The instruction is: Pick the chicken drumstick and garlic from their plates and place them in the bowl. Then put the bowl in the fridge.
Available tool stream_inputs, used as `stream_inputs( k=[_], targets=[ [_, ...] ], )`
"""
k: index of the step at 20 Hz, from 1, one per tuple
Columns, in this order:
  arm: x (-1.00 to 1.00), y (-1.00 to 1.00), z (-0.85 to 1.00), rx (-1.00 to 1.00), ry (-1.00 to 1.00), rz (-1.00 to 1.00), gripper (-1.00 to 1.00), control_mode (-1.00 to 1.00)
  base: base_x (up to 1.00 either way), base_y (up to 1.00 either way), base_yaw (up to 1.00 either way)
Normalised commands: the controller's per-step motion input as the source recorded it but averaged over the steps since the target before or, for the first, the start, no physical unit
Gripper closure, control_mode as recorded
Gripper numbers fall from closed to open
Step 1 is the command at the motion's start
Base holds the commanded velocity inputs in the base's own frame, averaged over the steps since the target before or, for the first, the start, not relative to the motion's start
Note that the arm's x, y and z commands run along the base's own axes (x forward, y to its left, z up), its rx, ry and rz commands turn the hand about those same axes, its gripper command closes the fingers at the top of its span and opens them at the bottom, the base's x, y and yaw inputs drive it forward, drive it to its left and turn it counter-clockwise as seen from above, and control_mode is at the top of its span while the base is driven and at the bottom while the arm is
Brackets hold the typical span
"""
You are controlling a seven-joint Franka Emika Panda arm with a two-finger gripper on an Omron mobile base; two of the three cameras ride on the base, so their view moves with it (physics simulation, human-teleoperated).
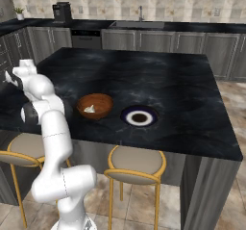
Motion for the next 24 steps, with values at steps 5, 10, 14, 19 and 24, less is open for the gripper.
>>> stream_inputs(
  k=[5, 10, 14, 19, 24],
  targets=[
    [-0.35, -0.6, 0.17, 0.0, -0.06, 0.05, 1.0, -1.0, 0.0, 0.0, 0.0],
    [-0.34, -0.66, 0.18, 0.03, -0.14, 0.08, 1.0, -1.0, 0.0, 0.0, 0.0],
    [-0.42, -0.73, 0.13, 0.06, -0.23, 0.15, 1.0, -1.0, 0.0, 0.0, 0.0],
    [-0.32, -0.75, 0.1, 0.13, -0.25, 0.15, 1.0, -1.0, 0.0, 0.0, 0.0],
    [-0.17, -0.73, 0.15, 0.21, -0.22, 0.09, 1.0, -1.0, 0.0, 0.0, 0.0]
  ],
)
